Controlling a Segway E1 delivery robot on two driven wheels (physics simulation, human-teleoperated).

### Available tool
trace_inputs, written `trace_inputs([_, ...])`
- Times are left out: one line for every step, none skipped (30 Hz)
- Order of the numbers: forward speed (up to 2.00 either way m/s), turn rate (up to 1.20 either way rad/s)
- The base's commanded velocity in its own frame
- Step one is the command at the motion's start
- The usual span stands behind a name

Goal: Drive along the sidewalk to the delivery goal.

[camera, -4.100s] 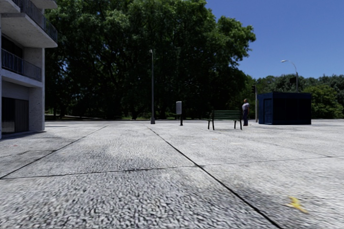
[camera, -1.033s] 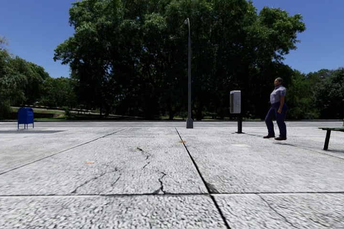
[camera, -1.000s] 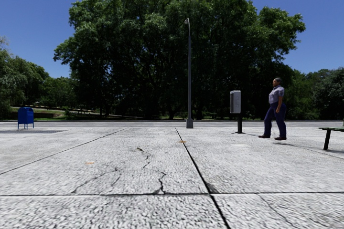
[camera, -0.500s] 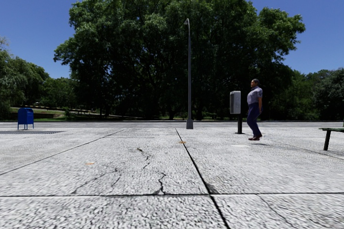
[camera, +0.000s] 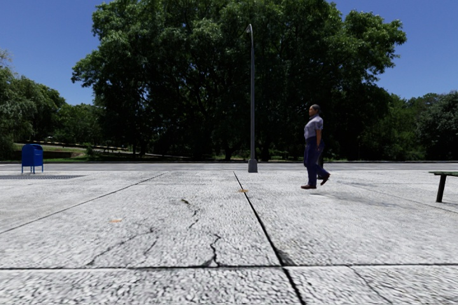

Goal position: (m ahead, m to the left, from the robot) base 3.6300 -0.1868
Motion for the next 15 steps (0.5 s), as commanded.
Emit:
trace_inputs([0.29, 0.0])
trace_inputs([0.3, 0.0])
trace_inputs([0.3, 0.0])
trace_inputs([0.3, 0.0])
trace_inputs([0.3, 0.0])
trace_inputs([0.3, 0.0])
trace_inputs([0.37, 0.0])
trace_inputs([0.37, 0.0])
trace_inputs([0.58, 0.0])
trace_inputs([0.73, 0.0])
trace_inputs([0.77, 0.0])
trace_inputs([0.78, 0.0])
trace_inputs([0.78, 0.0])
trace_inputs([0.78, 0.0])
trace_inputs([0.78, 0.0])
